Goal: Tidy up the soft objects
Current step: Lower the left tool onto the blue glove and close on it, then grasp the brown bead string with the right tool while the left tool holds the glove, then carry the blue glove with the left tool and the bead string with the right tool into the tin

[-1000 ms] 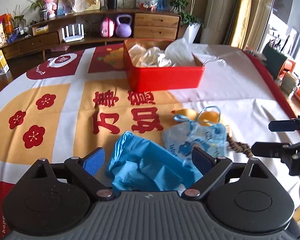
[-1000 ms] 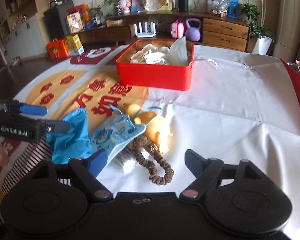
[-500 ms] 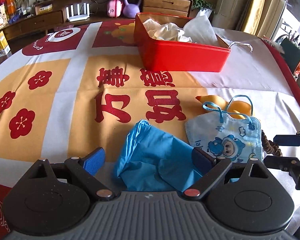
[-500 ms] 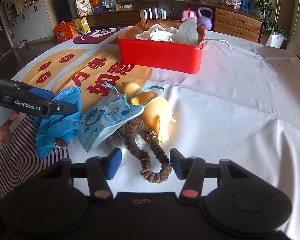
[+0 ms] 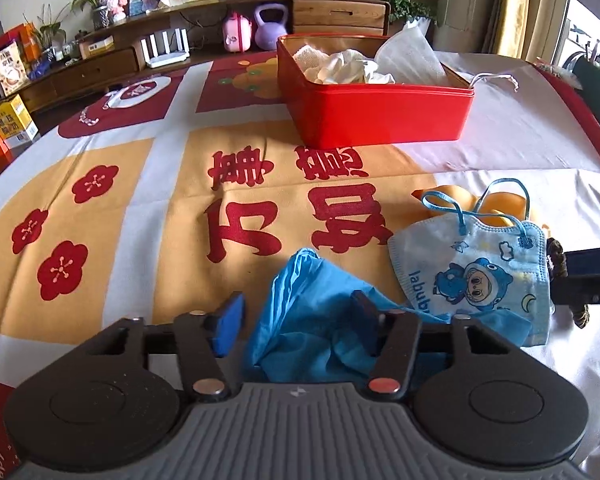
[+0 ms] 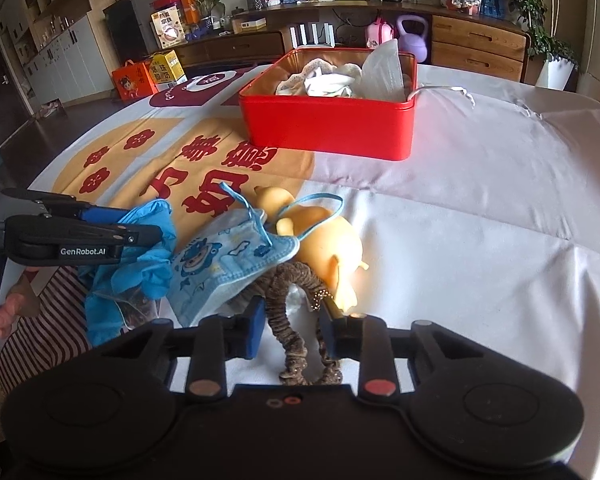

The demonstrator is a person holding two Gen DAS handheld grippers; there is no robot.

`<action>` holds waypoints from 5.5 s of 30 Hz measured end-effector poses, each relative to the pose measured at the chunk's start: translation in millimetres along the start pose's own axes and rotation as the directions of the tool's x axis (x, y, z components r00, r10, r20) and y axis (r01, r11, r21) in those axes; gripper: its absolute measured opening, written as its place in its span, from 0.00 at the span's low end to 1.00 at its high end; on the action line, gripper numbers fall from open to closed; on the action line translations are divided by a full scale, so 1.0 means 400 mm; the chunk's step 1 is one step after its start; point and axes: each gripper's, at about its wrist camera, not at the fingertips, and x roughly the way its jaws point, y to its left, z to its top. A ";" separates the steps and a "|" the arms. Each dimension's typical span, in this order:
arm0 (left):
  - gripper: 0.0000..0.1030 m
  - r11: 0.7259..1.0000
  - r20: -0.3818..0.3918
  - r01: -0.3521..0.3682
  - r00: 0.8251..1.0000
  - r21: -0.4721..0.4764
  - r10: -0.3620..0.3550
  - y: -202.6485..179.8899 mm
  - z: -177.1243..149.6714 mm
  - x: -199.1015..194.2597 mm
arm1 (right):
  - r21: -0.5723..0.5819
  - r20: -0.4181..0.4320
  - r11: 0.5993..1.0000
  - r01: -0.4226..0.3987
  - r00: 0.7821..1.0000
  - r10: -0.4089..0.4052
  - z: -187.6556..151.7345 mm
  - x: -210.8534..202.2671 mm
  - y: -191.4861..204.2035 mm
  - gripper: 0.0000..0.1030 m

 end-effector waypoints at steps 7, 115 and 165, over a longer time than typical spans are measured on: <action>0.20 1.000 0.007 0.022 1.000 0.014 -0.022 -0.011 0.000 -0.004 | 0.012 0.009 1.000 -0.003 1.000 0.003 0.007 -0.002 0.012 0.10; 0.06 0.991 0.006 0.093 0.996 -0.098 -0.093 0.071 0.025 -0.117 | 0.112 0.164 0.993 -0.035 0.986 0.016 0.051 -0.202 0.006 0.08; 0.06 0.994 0.165 0.097 0.981 0.042 -0.102 -0.055 0.553 0.026 | 0.054 0.221 0.998 0.027 0.974 -0.038 0.450 0.060 -0.082 0.08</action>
